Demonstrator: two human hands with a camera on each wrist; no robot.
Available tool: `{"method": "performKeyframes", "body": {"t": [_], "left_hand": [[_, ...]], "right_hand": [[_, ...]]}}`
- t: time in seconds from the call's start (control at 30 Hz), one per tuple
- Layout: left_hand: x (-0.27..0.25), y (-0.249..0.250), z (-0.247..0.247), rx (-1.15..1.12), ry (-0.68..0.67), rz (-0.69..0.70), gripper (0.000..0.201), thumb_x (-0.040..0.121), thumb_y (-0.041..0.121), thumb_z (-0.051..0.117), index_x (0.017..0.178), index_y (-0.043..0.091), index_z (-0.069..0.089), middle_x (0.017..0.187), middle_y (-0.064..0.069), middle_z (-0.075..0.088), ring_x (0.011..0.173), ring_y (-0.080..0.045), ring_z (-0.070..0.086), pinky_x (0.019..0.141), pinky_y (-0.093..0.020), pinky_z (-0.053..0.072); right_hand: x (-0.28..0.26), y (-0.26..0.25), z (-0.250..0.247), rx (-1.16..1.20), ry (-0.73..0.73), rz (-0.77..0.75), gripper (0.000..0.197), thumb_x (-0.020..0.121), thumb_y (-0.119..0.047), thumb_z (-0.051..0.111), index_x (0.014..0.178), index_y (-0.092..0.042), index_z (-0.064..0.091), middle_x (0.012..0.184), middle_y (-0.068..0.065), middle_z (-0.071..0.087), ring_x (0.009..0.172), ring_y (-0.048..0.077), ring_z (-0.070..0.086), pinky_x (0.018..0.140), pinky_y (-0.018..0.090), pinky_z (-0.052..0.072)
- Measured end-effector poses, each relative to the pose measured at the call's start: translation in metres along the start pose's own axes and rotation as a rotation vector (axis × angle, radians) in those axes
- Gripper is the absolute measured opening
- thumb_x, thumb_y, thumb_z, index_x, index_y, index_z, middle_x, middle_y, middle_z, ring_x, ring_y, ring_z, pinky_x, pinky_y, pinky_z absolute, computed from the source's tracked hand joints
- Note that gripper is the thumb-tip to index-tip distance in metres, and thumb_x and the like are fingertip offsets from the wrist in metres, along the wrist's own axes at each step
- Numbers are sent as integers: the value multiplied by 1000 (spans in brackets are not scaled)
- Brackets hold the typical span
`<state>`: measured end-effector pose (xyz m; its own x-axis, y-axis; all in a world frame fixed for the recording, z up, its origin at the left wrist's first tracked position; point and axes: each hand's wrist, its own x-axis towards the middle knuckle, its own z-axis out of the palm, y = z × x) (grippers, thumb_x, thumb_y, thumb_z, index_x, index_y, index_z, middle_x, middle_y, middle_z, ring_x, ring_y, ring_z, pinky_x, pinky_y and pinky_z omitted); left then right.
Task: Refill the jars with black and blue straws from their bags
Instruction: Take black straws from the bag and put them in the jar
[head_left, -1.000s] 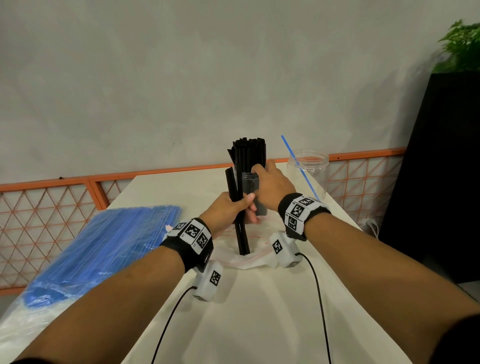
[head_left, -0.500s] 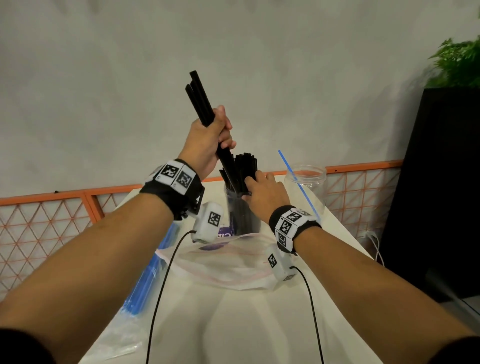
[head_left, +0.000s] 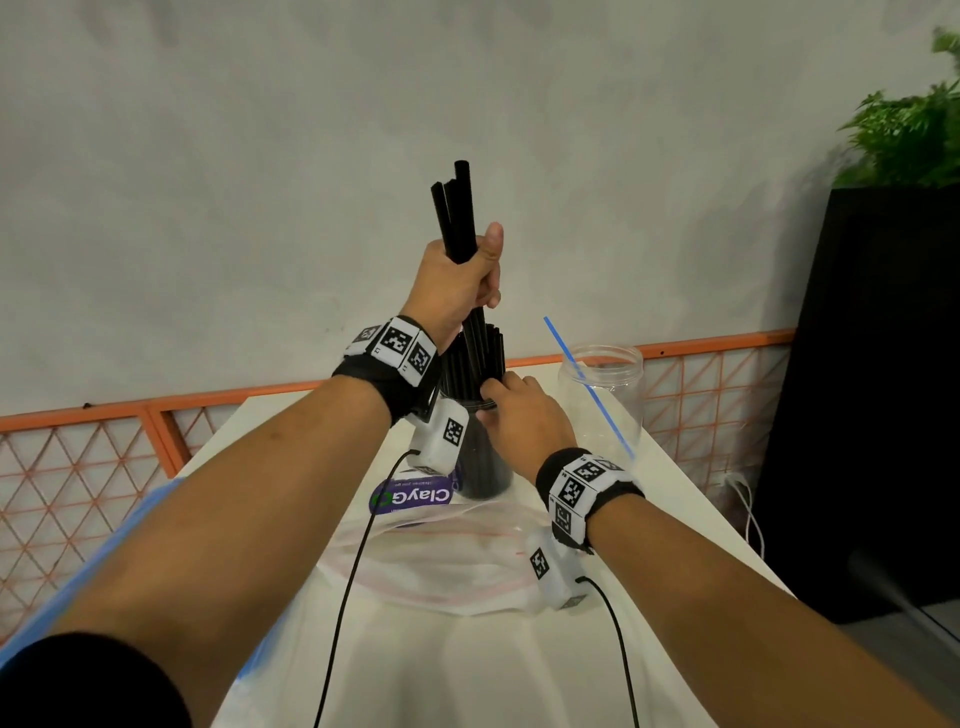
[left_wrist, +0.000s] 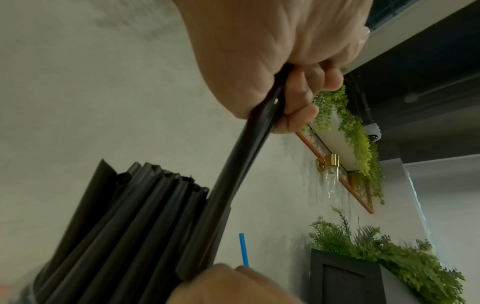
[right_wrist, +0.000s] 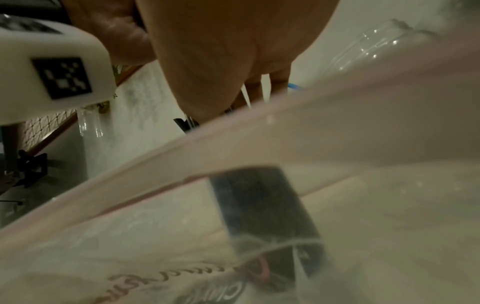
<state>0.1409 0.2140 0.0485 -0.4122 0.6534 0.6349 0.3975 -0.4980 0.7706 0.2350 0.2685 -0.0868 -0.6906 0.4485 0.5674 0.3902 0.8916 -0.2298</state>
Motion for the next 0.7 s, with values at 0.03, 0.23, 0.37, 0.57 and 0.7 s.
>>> {"method": "performKeyframes", "body": {"t": [0.03,0.23,0.37,0.57,0.7], "left_hand": [[0,-3,0,16,-18,-3,54,88,51,59,43,23,52,43,5,43,38,-11,41,52,-29,38],[-8,-25,6,123,-137,-47,58,90,53,53,42,22,54,40,5,48,43,-17,44,58,-35,43],[-6,-23,7,168,-186,-18,58,96,46,50,48,14,52,37,7,42,39,-15,42,70,-46,53],[2,-28,-10,286,-175,11,60,100,43,49,51,9,45,46,-9,50,52,-23,60,67,-29,54],[9,-39,-21,437,-182,-4,60,100,46,48,53,9,49,64,-6,69,63,-9,63,67,-13,46]], "right_hand": [[1,0,0,1,6,-5,25,92,-30,51,113,-18,55,110,4,58,97,24,50,72,38,48],[11,1,2,86,34,39,23,94,-34,50,98,-13,59,100,4,60,93,26,52,71,40,48],[19,1,4,138,60,87,24,92,-33,56,88,-10,59,91,7,59,87,27,55,67,38,49],[35,1,4,188,7,129,21,90,-31,59,87,-11,64,90,8,66,83,27,61,67,33,50],[37,1,5,236,-12,175,26,86,-36,64,72,-15,55,75,5,62,70,23,59,63,32,49]]}}
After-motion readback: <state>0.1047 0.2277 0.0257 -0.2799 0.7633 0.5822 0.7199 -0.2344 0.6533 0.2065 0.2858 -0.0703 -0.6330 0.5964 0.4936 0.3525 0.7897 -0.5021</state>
